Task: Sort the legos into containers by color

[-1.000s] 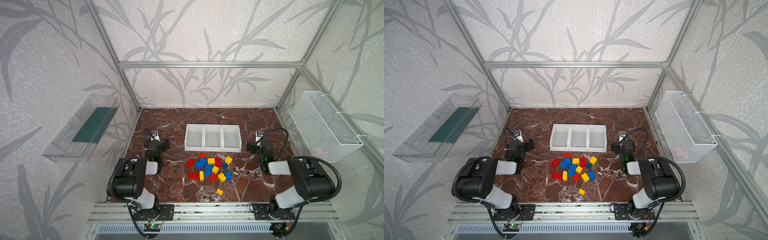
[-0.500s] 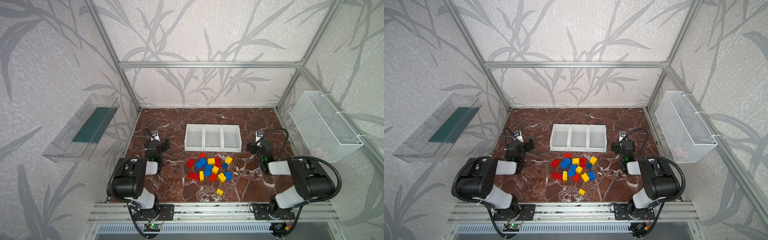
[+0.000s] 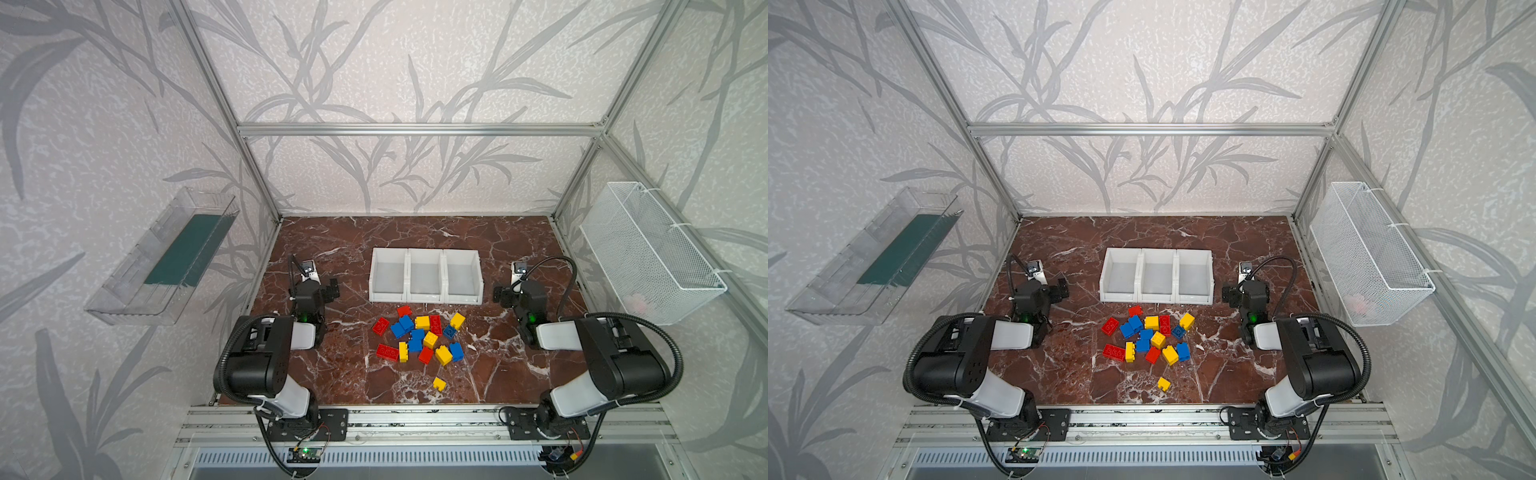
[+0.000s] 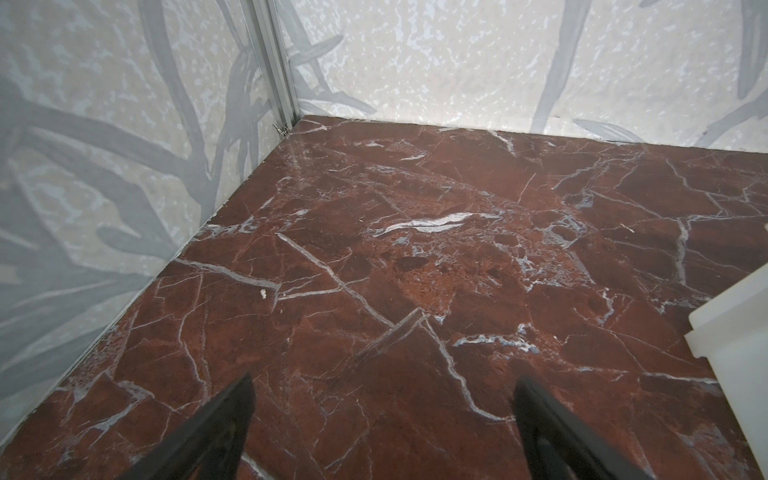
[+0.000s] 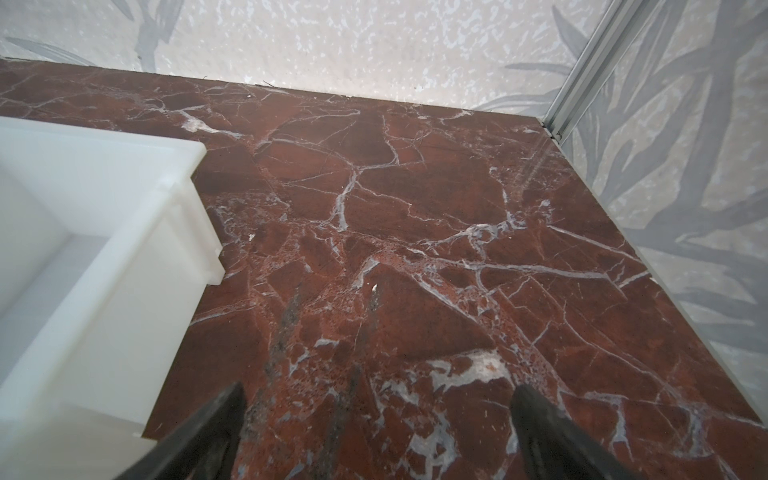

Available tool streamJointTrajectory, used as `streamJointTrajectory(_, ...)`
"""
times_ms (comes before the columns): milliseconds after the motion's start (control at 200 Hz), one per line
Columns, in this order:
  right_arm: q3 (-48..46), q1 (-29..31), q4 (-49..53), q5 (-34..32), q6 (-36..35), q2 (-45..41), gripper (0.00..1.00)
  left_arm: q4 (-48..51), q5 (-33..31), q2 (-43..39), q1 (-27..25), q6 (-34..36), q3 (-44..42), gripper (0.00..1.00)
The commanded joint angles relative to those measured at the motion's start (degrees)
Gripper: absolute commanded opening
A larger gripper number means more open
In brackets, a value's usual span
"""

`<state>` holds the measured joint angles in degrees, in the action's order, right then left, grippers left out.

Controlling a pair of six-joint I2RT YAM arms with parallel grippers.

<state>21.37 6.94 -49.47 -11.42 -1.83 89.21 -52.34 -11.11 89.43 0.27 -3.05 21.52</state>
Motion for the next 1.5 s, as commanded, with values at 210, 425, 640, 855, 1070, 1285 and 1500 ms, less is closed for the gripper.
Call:
streamJointTrajectory(210,11.2,4.3,41.0,4.6,4.9,-20.8,0.99,41.8,5.3,-21.8,-1.5,-1.7,14.4,0.99)
streamJointTrajectory(425,20.7,14.6,66.6,2.9,8.7,-26.9,0.99,49.3,11.6,-30.6,-5.6,-8.6,15.2,0.99)
streamJointTrajectory(640,22.7,23.2,78.5,-2.2,17.9,-27.7,0.99,57.3,15.2,-30.4,-14.0,-7.1,17.4,0.99)
streamJointTrajectory(855,24.6,30.3,84.3,-3.6,25.7,-23.2,1.00,54.5,15.2,-28.6,-17.9,-11.0,14.5,0.99)
streamJointTrajectory(1070,25.9,31.9,83.2,-1.7,34.0,-17.3,0.94,52.3,15.9,-26.9,-18.7,-12.2,13.5,0.99)
streamJointTrajectory(1285,28.4,33.7,79.4,-5.1,42.9,-10.5,0.90,51.0,17.2,-25.5,-18.8,-12.8,13.2,0.99)
streamJointTrajectory(1500,33.4,35.3,79.3,-6.0,44.2,-3.0,0.88,50.9,17.3,-25.0,-18.9,-12.0,12.9,0.99)
